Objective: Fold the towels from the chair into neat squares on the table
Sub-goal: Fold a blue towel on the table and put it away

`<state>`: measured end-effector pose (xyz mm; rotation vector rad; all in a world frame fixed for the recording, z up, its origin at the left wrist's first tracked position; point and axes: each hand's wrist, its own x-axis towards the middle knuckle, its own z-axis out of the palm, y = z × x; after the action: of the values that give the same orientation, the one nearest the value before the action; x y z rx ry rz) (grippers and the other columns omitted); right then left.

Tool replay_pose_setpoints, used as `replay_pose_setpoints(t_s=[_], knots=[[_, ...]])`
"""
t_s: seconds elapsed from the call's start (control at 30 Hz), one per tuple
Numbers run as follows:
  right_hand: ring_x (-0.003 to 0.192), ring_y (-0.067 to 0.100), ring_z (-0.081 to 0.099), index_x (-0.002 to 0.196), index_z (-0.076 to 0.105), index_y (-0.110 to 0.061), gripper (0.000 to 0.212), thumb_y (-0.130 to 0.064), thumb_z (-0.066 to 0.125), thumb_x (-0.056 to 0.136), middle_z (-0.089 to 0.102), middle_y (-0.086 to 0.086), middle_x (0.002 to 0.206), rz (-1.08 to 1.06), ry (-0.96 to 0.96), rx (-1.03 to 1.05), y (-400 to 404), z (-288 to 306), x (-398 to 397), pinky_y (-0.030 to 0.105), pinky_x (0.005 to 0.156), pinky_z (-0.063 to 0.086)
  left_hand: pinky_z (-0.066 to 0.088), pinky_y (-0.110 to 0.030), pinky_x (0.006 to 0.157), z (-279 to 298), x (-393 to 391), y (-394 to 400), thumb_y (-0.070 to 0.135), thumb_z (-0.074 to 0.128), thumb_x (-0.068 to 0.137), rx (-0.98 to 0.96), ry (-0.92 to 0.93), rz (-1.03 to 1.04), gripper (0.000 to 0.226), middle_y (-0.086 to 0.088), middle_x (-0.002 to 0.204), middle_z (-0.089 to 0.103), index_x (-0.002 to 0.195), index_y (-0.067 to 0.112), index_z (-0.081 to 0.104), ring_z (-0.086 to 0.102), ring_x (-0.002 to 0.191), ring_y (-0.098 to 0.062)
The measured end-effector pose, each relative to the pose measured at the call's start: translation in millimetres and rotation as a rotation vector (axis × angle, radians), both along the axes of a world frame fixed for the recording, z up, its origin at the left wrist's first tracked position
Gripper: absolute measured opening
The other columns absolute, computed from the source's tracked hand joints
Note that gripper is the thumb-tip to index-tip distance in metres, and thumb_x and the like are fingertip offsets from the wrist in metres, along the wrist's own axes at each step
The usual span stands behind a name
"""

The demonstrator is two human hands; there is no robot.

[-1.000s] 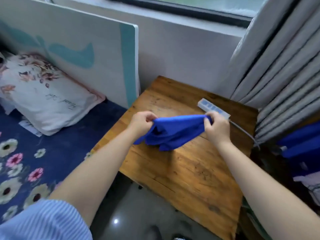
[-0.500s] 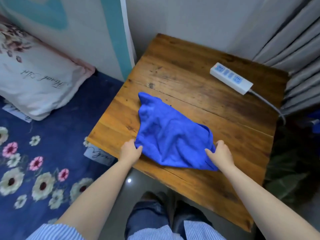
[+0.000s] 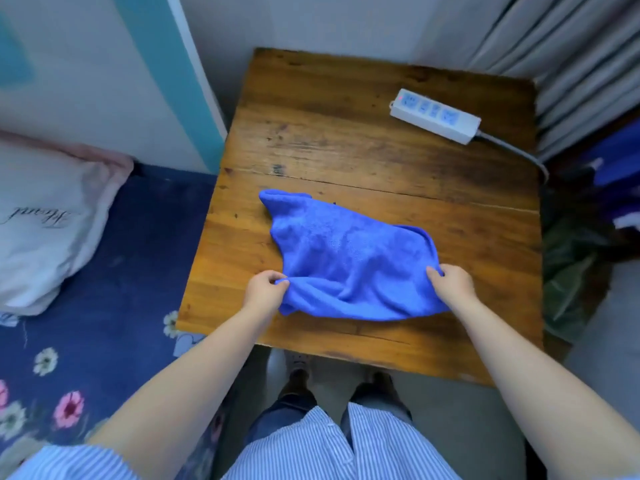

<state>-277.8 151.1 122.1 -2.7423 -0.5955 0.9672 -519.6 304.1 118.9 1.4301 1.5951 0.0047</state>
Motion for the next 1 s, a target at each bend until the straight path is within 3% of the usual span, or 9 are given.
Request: replay_pose_setpoints(t_s=[0.07,0.17,0.27,0.37,0.47,0.53,0.7,0.8,1.0], knots=[[0.073,0.030,0.043,0.049,0.030,-0.012,0.048,-0.018,0.041,0.096,0.044,0.015,0.060,-0.029,-0.024,0.054,0,7,-9,0.030,0.062,0.021,0.039,-0.026,0.070,7,1,12,-0.001,0.055,0.086,-0.085,-0.131,0.125,0.012,-0.008,0.079,0.059,0.081,0.005,0.064,0.051,0.087,-0.019],[0.071,0.026,0.040,0.051,0.029,-0.012,0.047,-0.017,0.041,0.096,0.042,0.014,0.061,-0.101,-0.065,0.165,-3,25,-19,0.032,0.058,0.012,0.039,-0.027,0.079,18,4,25,0.001,0.058,0.085,-0.142,-0.197,0.150,0.027,-0.007,0.078,0.057,0.062,0.016,0.056,0.051,0.088,-0.020],[0.068,0.025,0.039,0.059,0.045,-0.001,0.034,-0.011,0.049,0.091,0.043,0.017,0.066,-0.136,-0.132,0.272,-11,53,-25,0.034,0.058,0.006,0.041,-0.028,0.071,36,1,33,-0.001,0.060,0.084,-0.117,-0.181,-0.043,0.031,-0.001,0.068,0.054,0.059,0.016,0.055,0.052,0.083,-0.021],[0.076,0.030,0.049,0.078,0.061,0.004,0.019,-0.011,0.054,0.088,0.056,0.018,0.075,-0.080,-0.181,0.254,-8,74,-28,0.029,0.057,0.016,0.046,-0.031,0.069,58,4,41,0.001,0.060,0.083,-0.037,-0.017,-0.347,0.031,-0.001,0.063,0.056,0.056,0.015,0.056,0.052,0.066,-0.018],[0.098,0.033,0.057,0.091,0.064,0.003,0.019,-0.013,0.056,0.086,0.066,0.021,0.098,-0.044,-0.203,0.265,23,96,-10,0.031,0.074,0.035,0.047,-0.031,0.077,96,31,61,0.003,0.057,0.082,0.178,0.090,-0.581,0.015,-0.012,0.084,0.068,0.073,0.008,0.068,0.060,0.081,-0.023],[0.104,0.032,0.056,0.094,0.065,0.003,0.020,-0.013,0.057,0.086,0.065,0.022,0.105,-0.051,-0.248,0.321,56,119,15,0.032,0.081,0.038,0.047,-0.029,0.082,127,62,84,0.003,0.055,0.083,0.336,0.089,-0.633,0.019,-0.014,0.100,0.070,0.089,0.006,0.073,0.062,0.099,-0.027],[0.107,0.036,0.056,0.102,0.064,0.004,0.027,-0.016,0.051,0.090,0.062,0.027,0.112,-0.015,-0.559,0.559,132,241,74,0.036,0.085,0.040,0.044,-0.030,0.089,246,133,152,0.008,0.052,0.086,0.777,-0.092,-0.396,0.025,-0.013,0.114,0.067,0.105,0.009,0.069,0.059,0.110,-0.028],[0.106,0.038,0.054,0.104,0.063,0.004,0.029,-0.016,0.047,0.092,0.060,0.027,0.112,-0.036,-0.690,0.637,144,288,87,0.037,0.083,0.042,0.041,-0.031,0.088,286,145,161,0.011,0.049,0.091,0.941,-0.186,-0.326,0.025,-0.014,0.116,0.065,0.109,0.006,0.065,0.056,0.111,-0.030],[0.108,0.037,0.054,0.099,0.063,0.001,0.024,-0.016,0.047,0.091,0.062,0.024,0.112,-0.029,-0.688,0.443,119,309,84,0.038,0.092,0.039,0.041,-0.035,0.089,288,117,160,0.006,0.045,0.089,0.972,-0.112,-0.339,0.027,-0.022,0.116,0.063,0.107,0.000,0.065,0.054,0.110,-0.036]])
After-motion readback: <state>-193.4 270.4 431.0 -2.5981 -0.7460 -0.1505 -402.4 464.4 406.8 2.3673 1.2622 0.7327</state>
